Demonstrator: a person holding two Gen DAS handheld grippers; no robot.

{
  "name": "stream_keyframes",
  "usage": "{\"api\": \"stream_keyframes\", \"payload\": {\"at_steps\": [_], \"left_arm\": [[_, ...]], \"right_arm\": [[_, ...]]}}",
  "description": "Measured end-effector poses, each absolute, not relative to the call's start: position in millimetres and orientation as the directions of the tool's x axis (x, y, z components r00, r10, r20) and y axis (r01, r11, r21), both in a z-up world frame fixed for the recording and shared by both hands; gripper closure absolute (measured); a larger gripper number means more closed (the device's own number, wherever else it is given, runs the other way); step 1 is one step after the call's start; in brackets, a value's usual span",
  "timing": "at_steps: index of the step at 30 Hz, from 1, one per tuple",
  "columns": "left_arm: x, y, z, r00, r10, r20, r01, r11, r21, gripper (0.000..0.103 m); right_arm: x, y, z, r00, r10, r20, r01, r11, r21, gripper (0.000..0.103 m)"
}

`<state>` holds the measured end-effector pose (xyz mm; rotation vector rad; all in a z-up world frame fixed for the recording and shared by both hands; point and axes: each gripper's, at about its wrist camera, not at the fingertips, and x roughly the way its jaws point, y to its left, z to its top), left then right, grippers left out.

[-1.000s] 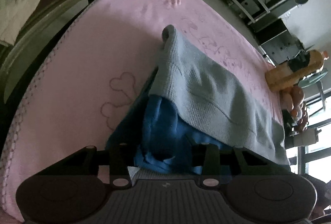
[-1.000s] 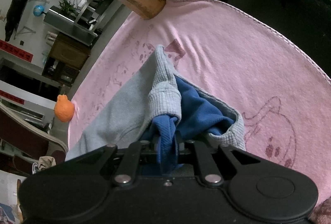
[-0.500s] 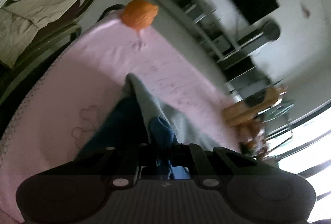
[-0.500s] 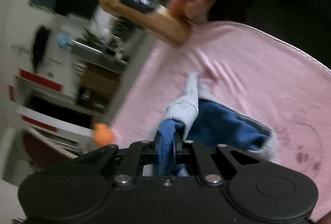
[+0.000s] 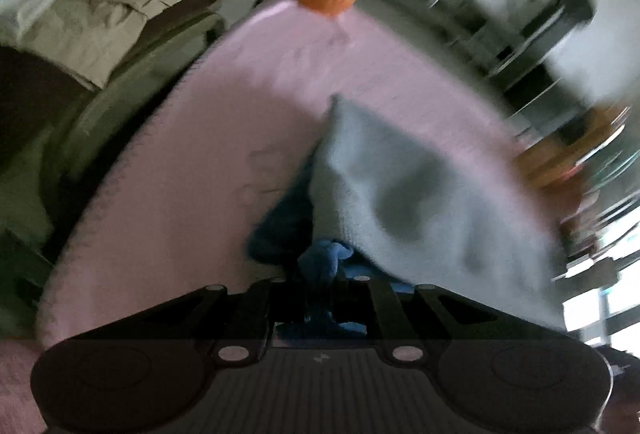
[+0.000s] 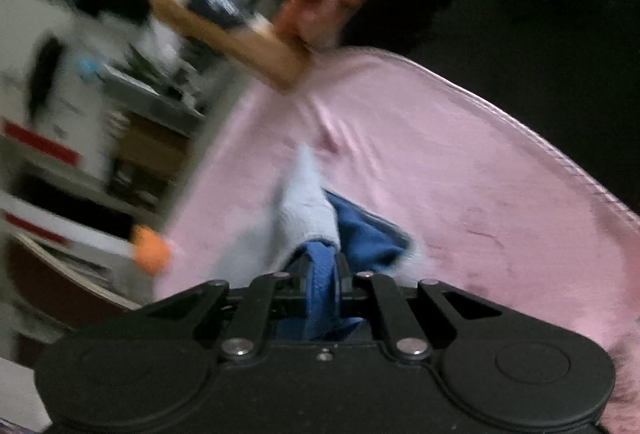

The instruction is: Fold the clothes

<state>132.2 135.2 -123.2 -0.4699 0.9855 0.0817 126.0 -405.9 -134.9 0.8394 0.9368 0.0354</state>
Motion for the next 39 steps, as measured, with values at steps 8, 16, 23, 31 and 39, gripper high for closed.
{"api": "stream_keyframes", "payload": {"at_steps": [8,16,23,31,39], "left_arm": [[109,118,-101,0.61,0.129,-0.782,-0.258,0.965,-0.043,0.075],[151,89,-91,0.68,-0.057,-0.731,-0.07,0.987,-0.141,0.076],[172,67,-150,0.561,0.011,-0.828,0.0,1.0,0.014,0.084],[166,85,-149,0.553,-0.02,-0.833,-0.044,0.998,-0.053,0.089],[151,94,-68,0.717,-0.124,-0.686,-0.023,0.979,-0.2,0.085]], "right_arm": [[112,-386,-115,0.616,0.186,-0.766,0.294,0.847,0.442,0.053],[133,-396,-121,0.661,0.362,-0.657,0.247,0.722,0.646,0.065],[187,-375,-154,0.512,0.366,-0.777,0.299,0.773,0.56,0.09],[177,-383,-148,0.561,0.331,-0.759,0.32,0.759,0.567,0.103],[164,-393,-106,0.701,0.424,-0.574,0.207,0.648,0.733,0.093]]}}
